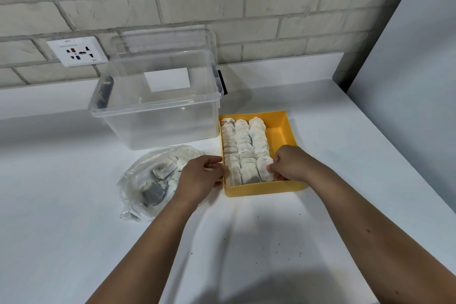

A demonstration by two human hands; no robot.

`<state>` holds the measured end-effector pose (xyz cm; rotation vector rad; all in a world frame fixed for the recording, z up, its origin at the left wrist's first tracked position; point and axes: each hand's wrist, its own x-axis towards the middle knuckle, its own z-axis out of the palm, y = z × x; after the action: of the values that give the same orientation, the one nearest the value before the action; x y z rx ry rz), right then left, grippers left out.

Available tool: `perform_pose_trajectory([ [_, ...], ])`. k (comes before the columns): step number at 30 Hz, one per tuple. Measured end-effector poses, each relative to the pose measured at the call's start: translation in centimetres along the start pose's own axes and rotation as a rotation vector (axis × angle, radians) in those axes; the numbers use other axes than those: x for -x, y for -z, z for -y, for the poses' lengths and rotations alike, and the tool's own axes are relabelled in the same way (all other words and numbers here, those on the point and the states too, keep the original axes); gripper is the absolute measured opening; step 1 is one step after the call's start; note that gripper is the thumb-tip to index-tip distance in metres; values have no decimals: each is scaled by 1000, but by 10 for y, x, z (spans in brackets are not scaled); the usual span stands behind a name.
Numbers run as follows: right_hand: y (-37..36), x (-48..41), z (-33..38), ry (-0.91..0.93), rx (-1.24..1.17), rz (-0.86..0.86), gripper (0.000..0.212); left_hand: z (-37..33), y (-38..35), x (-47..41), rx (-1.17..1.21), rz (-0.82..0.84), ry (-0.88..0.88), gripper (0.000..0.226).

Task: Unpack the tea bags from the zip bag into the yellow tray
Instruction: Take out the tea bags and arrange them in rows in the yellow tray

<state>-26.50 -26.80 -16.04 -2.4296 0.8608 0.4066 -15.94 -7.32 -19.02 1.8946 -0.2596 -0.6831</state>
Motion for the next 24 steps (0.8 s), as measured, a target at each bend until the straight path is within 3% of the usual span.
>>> perform_pose_trajectory([
  [3,1,4,-4,3,-32,-37,31,-2,0,6,19,7,-5,30],
  [8,11,28,6,125,-126,-238,28,-12,10,36,40,-10,-79,25],
  [13,3,41,43,356,-360,-129,12,-13,68,50,-95,-284,-252,16],
  [15,-8,43,60,428,-438,-87,10,-10,97,53,-143,-418,-258,17],
  [17,-25,41,77,499,-499,-41,10,-3,116,54,-197,-448,-242,19],
  [21,-68,31,115,636,-481,45,15,23,123,49,-580,-313,-277,20],
  [24,-100,14,135,656,-429,75,19,44,119,44,-1024,-378,-318,17],
])
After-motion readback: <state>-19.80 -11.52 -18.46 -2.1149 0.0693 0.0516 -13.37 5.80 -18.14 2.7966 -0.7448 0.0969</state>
